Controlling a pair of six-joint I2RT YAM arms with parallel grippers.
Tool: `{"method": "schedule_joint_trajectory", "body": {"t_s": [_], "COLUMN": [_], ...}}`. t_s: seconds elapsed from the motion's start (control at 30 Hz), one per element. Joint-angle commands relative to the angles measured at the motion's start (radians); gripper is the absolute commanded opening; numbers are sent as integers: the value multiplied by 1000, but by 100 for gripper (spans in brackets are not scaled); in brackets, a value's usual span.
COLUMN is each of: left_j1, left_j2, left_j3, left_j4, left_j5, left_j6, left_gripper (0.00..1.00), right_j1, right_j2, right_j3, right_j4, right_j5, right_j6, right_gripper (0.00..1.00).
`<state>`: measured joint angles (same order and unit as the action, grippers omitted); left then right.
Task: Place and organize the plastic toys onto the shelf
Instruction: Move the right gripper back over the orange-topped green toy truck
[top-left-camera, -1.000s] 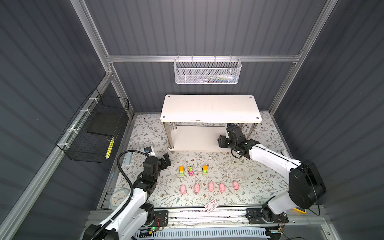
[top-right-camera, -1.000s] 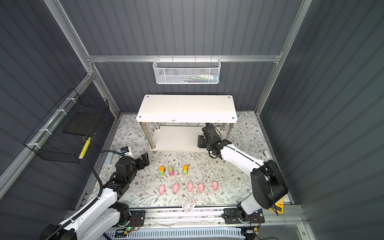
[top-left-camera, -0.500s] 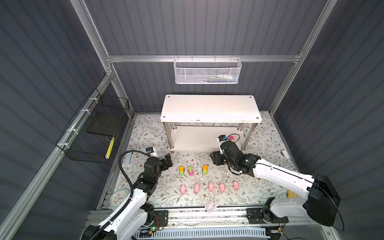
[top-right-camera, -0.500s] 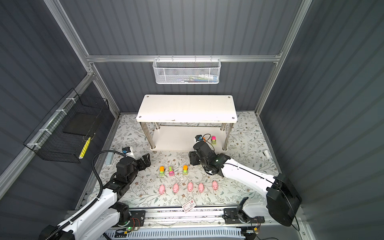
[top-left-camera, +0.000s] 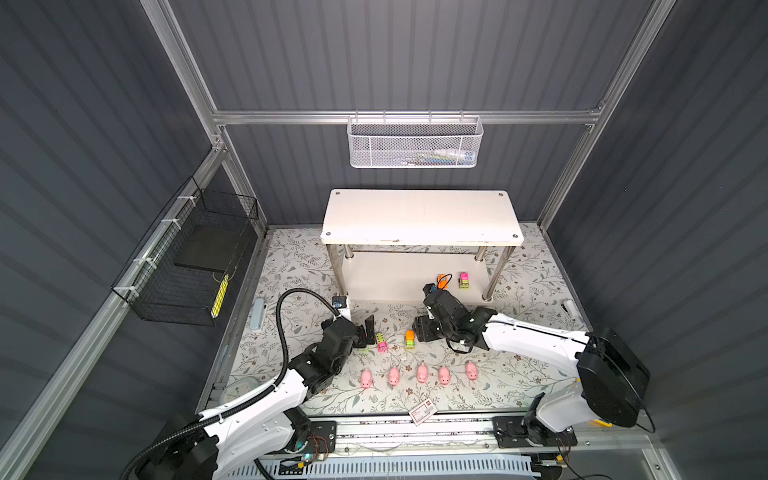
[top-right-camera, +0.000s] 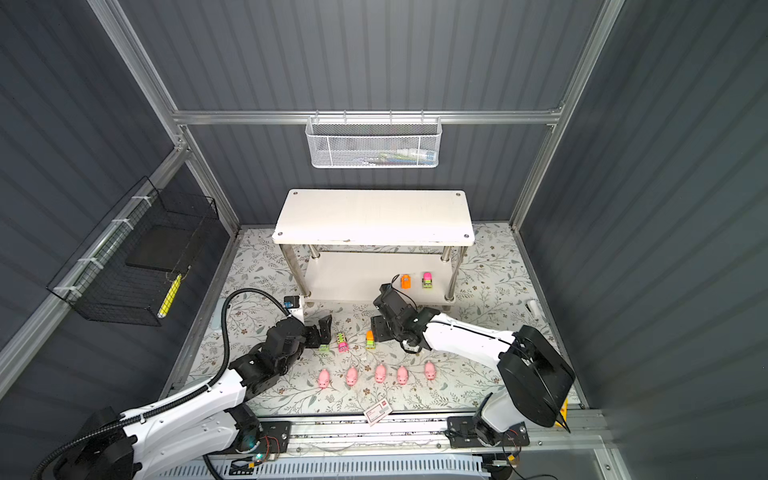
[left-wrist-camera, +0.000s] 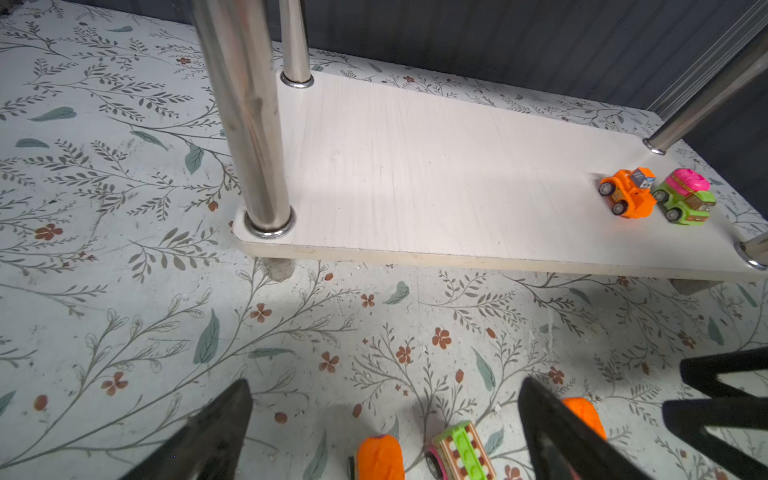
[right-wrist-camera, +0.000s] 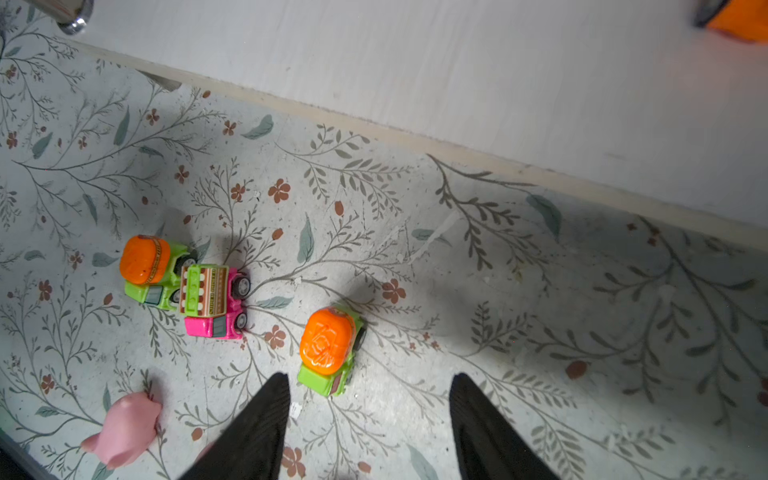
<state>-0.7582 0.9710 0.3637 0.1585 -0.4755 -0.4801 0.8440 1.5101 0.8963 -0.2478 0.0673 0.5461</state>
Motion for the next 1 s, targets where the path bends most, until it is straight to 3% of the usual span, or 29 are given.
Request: {"method": "schedule_joint_trajectory", "body": {"t_s": [0.0,0.53,0.97], "left_j1": [-7,-9,-9], "left_j2": [8,9,-6], "left_j3": [33,32,23], "left_j4": [22,33,21], "left_j5": [-61,-102,-134], "left_j6": [-7,0,6], "left_gripper": [100,100,100], "right_j1": [6,27,33], "right_j2": [37,185,264], "right_j3": [56,185,249], "right_j4": [-66,-177,-238], "right_j5": [-43,-110,-112], "right_j6": [-3,-58,-80], "right_gripper": [64,64,58]}}
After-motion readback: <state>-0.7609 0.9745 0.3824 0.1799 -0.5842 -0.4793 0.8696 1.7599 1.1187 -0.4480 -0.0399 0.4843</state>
